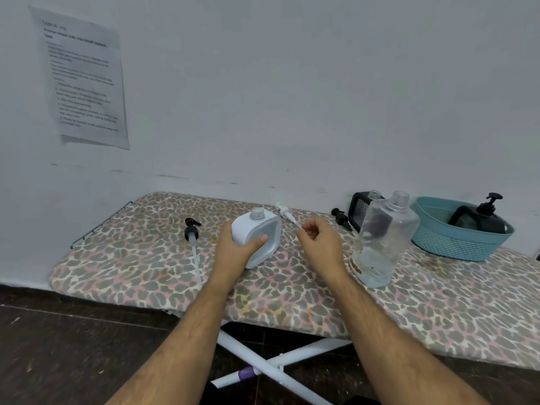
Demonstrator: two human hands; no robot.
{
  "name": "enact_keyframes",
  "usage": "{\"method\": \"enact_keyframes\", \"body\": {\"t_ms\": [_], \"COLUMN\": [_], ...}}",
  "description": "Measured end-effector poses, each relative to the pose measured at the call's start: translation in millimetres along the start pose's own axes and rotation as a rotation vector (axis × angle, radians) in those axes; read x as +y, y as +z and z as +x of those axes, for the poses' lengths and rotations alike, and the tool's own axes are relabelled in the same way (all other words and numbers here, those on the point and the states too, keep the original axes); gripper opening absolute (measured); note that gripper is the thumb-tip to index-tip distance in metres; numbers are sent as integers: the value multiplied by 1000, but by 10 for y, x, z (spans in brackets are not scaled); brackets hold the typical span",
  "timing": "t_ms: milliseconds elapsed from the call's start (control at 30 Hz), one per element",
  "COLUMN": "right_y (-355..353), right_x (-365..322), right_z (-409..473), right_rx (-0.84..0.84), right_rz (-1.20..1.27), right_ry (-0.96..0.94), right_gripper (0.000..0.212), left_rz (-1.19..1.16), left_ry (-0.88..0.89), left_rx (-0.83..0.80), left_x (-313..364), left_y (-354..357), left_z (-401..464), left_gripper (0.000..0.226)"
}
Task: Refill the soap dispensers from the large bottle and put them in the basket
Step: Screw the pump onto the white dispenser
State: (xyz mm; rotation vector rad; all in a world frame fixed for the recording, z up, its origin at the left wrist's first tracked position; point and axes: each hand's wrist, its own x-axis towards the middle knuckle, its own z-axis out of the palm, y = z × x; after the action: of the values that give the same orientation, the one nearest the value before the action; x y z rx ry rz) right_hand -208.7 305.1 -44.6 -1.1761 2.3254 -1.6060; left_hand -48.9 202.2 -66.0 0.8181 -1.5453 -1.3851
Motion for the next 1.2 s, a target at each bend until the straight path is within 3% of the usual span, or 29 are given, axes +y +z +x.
{"method": "enact_keyframes", "body": {"t_ms": [233, 600, 733, 867, 1000, 1100, 1200], "right_y": [233, 609, 731, 821, 866, 822, 773], "right_x": [-13, 141, 174, 201, 199, 254, 259], "right_z": [596, 1262, 1406, 1474, 1482, 1491, 1469], "right_rx": [2, -152, -279, -304, -321, -307, -320], "right_rz": [-133, -318, -354, -395, -429, -362, -239], "right_ry": [-11, 125, 167, 219, 243, 303, 337], "right_gripper": [9, 51, 45, 53, 43, 31, 32], "left_rz": [-15, 27, 42, 58, 64, 65, 62], "left_ry": [21, 41, 35, 37, 31, 26, 21], "left_rx": [17, 54, 63, 61, 61, 51, 50], "left_x": [-102, -200, -230, -256, -264, -259, -280], "left_y": [-35, -32, -22, -41, -61, -38, -44], "left_z": [51, 30, 32, 62, 76, 74, 79], "left_gripper": [56, 61, 63, 64, 65, 68, 70]}}
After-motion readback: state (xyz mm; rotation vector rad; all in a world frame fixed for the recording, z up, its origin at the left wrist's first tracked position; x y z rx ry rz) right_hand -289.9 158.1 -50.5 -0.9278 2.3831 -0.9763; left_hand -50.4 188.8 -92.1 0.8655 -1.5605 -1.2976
